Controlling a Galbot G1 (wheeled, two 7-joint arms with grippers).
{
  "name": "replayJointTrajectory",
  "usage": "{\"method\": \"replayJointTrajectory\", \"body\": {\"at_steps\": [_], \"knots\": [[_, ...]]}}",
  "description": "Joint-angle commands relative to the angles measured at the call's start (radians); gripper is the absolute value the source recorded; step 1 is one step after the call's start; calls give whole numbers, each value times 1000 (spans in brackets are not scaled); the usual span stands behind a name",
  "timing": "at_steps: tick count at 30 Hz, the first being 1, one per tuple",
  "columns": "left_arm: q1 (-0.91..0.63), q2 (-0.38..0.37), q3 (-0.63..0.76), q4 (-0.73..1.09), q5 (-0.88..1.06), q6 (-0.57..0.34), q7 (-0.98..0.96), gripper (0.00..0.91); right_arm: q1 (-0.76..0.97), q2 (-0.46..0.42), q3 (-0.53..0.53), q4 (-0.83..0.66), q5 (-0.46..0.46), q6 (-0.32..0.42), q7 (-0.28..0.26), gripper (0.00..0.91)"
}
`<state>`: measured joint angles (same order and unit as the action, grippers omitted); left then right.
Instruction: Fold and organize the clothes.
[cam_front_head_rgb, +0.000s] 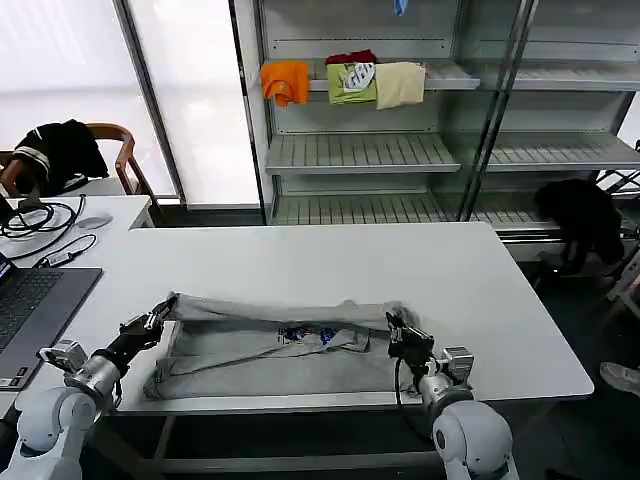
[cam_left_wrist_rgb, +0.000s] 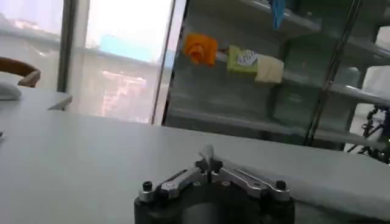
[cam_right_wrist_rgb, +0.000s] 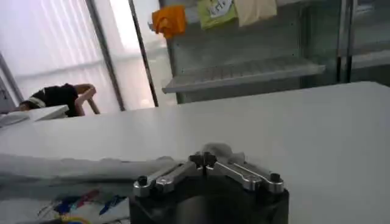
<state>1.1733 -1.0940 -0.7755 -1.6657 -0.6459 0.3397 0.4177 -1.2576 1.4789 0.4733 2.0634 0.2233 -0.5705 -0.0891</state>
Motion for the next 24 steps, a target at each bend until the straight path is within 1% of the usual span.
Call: {"method": "replayJointTrajectory", "body": {"at_steps": [1,7,15,16,17,18,19,20,21,22,23,24], "knots": [[27,0,-13,-17,-2,4,15,10,-52,-23,10,38,16,-4,1,0],[73,-8,-31,-53,24,28,20,10,-81,-18,7,42,7,5,1,0],[115,-19,-32,-82,131,26,26,10,-107,-28,6,44,-13,12,-4,0],[118,-20,-32,-83,151,23,28,20,-109,-26,6,43,-21,14,-7,191],[120,-20,-32,-86,183,23,29,20,-111,-26,5,42,-30,15,-7,715],[121,-21,-31,-88,218,21,27,20,-113,-26,2,39,-50,18,-3,907],[123,-22,-31,-89,224,18,28,20,-114,-25,2,38,-56,18,-1,907],[126,-22,-30,-94,230,21,21,20,-115,-21,0,34,-80,20,1,907],[126,-24,-30,-99,254,21,19,50,-118,-18,-1,29,-103,30,4,907],[128,-26,-31,-101,272,18,19,715,-119,-16,-2,28,-114,31,5,907],[131,-25,-31,-108,279,18,17,907,-120,-15,-4,26,-133,35,9,907],[134,-25,-30,-111,294,18,13,907,-121,-14,-6,21,-177,45,13,907]]}}
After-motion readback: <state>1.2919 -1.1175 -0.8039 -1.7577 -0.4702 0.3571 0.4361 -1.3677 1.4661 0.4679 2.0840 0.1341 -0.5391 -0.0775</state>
